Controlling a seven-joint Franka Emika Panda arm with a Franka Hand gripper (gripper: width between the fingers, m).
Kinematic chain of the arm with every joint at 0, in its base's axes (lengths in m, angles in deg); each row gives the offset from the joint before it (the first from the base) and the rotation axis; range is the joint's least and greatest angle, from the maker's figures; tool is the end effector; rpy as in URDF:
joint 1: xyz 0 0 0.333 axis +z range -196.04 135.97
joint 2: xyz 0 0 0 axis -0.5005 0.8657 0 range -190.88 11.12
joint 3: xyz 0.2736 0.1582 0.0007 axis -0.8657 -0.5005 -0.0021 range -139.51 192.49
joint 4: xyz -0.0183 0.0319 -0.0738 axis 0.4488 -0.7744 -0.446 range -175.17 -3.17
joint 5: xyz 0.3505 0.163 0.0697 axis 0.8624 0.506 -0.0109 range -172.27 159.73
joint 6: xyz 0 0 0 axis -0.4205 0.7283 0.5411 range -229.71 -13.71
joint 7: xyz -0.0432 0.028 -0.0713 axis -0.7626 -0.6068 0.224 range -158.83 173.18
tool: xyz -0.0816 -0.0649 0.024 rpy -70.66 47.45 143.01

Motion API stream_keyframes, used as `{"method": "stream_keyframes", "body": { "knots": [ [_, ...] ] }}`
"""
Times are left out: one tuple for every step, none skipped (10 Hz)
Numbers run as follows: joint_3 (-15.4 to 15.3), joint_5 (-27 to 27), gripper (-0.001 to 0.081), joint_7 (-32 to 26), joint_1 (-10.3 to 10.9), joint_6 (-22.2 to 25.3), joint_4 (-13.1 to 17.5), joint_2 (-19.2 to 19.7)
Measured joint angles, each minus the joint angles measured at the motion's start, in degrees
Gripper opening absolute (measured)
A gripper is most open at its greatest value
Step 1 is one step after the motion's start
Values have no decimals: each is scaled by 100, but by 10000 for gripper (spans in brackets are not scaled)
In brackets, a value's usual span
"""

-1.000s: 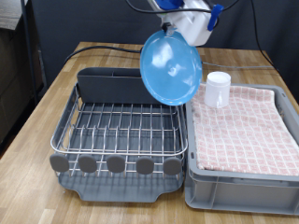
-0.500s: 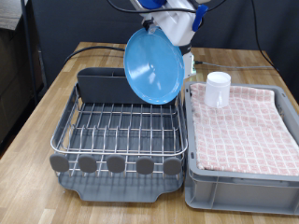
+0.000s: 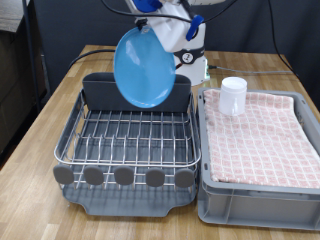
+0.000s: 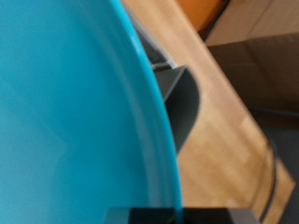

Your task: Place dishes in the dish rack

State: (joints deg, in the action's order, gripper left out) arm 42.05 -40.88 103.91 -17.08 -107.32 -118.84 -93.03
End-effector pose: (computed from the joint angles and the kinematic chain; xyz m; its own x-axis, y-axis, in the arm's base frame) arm 0.4876 -0.0820 0.4364 0.1086 -0.8342 0.5407 -0.9294 0.1078 0.3530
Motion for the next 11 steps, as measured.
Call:
{"method": "stream_keyframes", "body": {
  "knots": [
    [90,-349,13,-167,-33,-141,-126,5],
    [190,-785,13,-358,-71,-489,-278,4],
    [305,-1244,13,-596,-104,-1025,-431,-2],
    [417,-1635,13,-865,-143,-1664,-570,-10],
    [515,-1807,13,-1186,-165,-2145,-667,-11],
    [555,-1875,13,-1513,-165,-2387,-705,-16],
    [553,-1852,13,-1401,-163,-2295,-702,-13],
    [545,-1869,13,-1431,-160,-2311,-699,0],
    [535,-1887,13,-1548,-157,-2394,-698,25],
    [525,-1931,13,-1647,-155,-2477,-698,57],
    [503,-1994,13,-1717,-153,-2523,-698,98]
  ]
}}
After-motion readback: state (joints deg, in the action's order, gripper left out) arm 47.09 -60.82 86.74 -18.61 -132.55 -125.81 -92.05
